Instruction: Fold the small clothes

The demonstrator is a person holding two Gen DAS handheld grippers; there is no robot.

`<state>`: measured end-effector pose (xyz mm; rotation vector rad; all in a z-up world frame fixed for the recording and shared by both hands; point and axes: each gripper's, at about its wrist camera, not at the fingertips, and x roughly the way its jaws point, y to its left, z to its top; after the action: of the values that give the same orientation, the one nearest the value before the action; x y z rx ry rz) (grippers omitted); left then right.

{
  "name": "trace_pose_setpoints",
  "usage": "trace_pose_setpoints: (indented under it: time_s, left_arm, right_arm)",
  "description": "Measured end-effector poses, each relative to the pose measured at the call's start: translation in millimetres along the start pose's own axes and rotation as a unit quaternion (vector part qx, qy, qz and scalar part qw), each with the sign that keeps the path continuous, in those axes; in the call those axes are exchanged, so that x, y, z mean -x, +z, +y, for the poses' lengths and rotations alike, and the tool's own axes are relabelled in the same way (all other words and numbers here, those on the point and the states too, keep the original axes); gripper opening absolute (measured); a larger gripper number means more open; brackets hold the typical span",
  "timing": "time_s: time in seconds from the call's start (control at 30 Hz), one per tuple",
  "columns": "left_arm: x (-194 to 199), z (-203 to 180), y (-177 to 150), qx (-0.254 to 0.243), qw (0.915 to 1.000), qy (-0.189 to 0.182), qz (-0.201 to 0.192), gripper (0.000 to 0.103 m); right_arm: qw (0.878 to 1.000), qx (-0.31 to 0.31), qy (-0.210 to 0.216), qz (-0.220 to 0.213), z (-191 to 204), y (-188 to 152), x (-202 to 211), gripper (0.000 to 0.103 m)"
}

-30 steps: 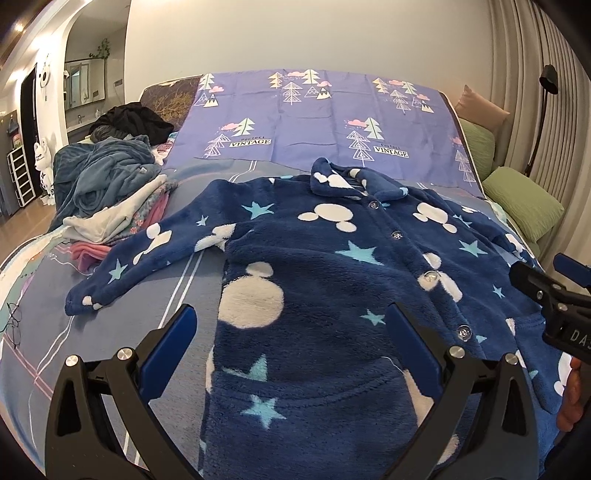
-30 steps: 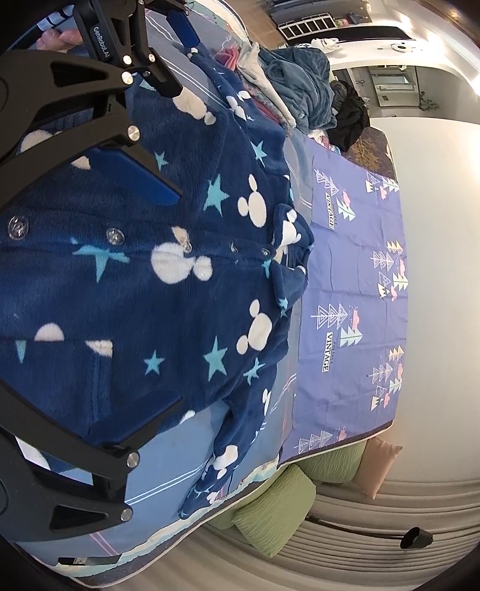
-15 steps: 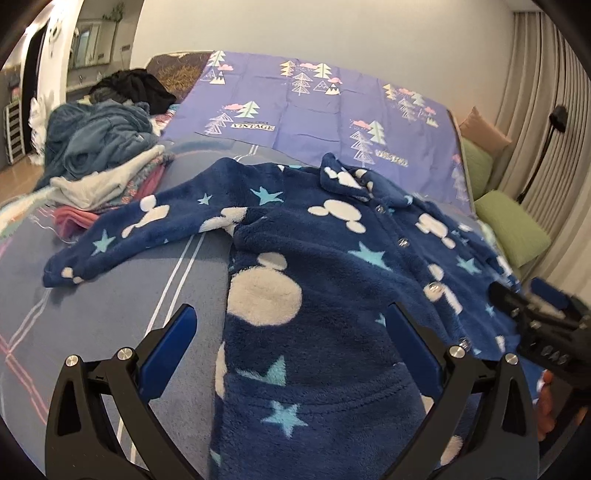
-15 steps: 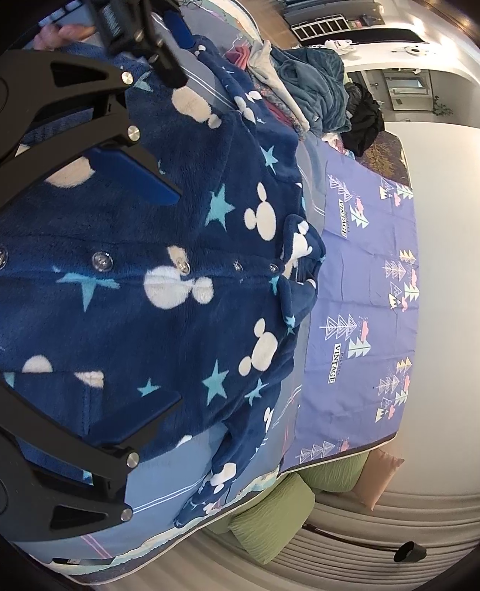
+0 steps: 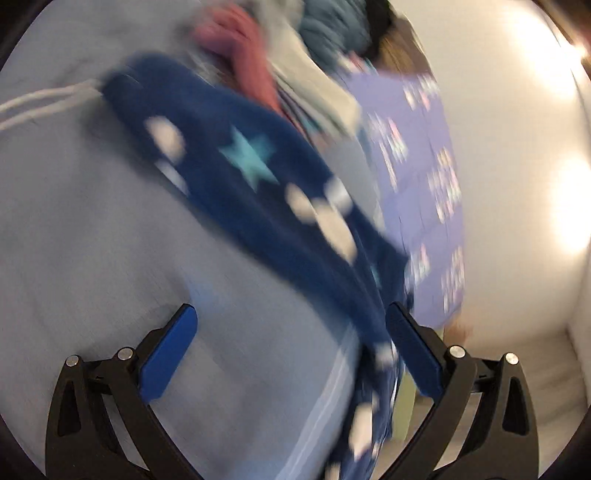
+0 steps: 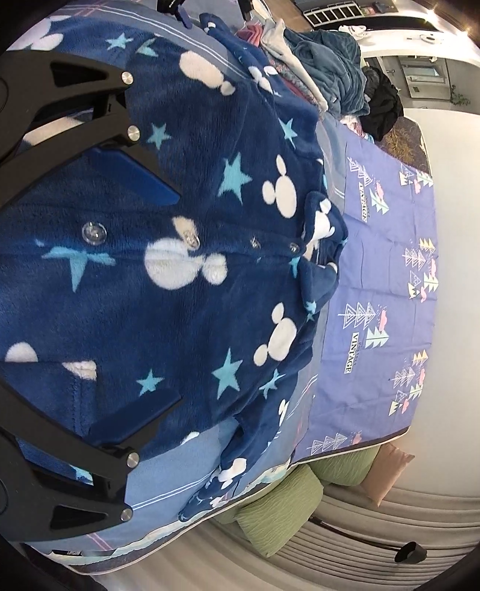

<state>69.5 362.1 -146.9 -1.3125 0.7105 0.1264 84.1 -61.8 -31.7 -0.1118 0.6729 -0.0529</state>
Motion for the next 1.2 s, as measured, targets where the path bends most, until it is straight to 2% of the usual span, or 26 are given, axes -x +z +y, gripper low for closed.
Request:
trace_pose_setpoints:
  time_s: [0.03,0.1,0.13,0.23,0.33,0.37,0.4,0.43,0.47,0.5,0.53,0.63,0.73,0.8,0.83,0.93,0.97,1.07,1.1,1.17,1.2]
  left_arm:
    - [2,5,7,0.009,0.9998,0.007,-0.014,0.102]
    - [3,17,25,0.027,0.9989,0.018,-0.035,0.091]
    - [1,25,36,0.039,0.9982,0.017,-0.041,0.090]
    - [-2,46,67,0.072,0.9939,0.052,-0.065,0.087]
    - [-7,61,91,0.077,0.9904,0.083,-0.079,0.076]
    - [-10,64,98,0.074,0.9901,0.086,-0.083,0.070]
    - [-10,62,99,0.072,0.9899,0.088,-0.085,0.055]
    - [-11,61,104,0.065,0.9911,0.079,-0.084,0.045]
    - [-13,62,109,0.062,0.9931,0.060,-0.079,0.024]
    - [-14,60,113,0.062,0.9943,0.046,-0.074,0.010]
    - [-11,55,114,0.059,0.9945,0.042,-0.076,0.010]
    - [7,5,110,0.005,0.9935,0.030,-0.110,0.010]
    - [24,-69,94,-0.082,0.9882,-0.010,-0.129,0.010]
    - [24,-139,65,-0.176,0.9763,-0.035,-0.122,0.010]
    - [21,-163,51,-0.208,0.9702,-0.043,-0.117,0.010]
    - [3,-249,-27,-0.345,0.9317,-0.088,-0.073,0.010]
    - [-6,-264,-45,-0.370,0.9222,-0.098,-0.057,0.010]
    - [-47,-303,-123,-0.456,0.8808,-0.124,0.026,0.011]
    - [-55,-304,-145,-0.474,0.8712,-0.122,0.039,0.011]
    - [-87,-308,-196,-0.528,0.8402,-0.101,0.069,0.011]
    - [-98,-300,-214,-0.543,0.8306,-0.090,0.083,0.012]
  right_arm:
    - [1.000,-0.001,-0.002,0.001,-1,0,-1,0.101]
    - [1.000,-0.002,-0.004,0.004,-3,0,-4,0.101]
    - [1.000,-0.003,-0.003,0.005,-3,0,-5,0.101]
    - [1.000,-0.001,-0.005,0.009,-4,0,-9,0.101]
    - [1.000,-0.001,-0.003,0.014,-4,0,-13,0.101]
    - [1.000,0.000,-0.003,0.016,-4,0,-14,0.101]
    - [1.000,0.000,-0.004,0.016,-4,1,-15,0.101]
    - [1.000,0.001,-0.004,0.016,-4,1,-16,0.101]
    - [1.000,0.001,-0.004,0.016,-4,2,-16,0.101]
    - [1.000,0.001,-0.004,0.015,-4,3,-17,0.101]
    - [1.000,0.001,-0.003,0.013,-4,5,-17,0.101]
    - [1.000,0.002,-0.003,0.007,-5,8,-16,0.101]
    - [1.000,-0.001,0.001,0.007,-6,9,-20,0.101]
    - [1.000,-0.008,0.006,0.010,-9,9,-22,0.101]
    - [1.000,-0.010,0.008,0.010,-9,8,-22,0.101]
    - [1.000,-0.016,0.009,0.006,-16,6,-21,0.101]
    - [1.000,-0.016,0.004,0.005,-20,4,-21,0.101]
    - [1.000,-0.028,-0.010,0.007,-36,-1,-22,0.101]
    - [0.999,-0.035,-0.014,0.009,-43,-2,-23,0.101]
    - [0.998,-0.049,-0.020,0.015,-56,-5,-26,0.101]
    - [0.998,-0.058,-0.020,0.020,-64,-6,-28,0.101]
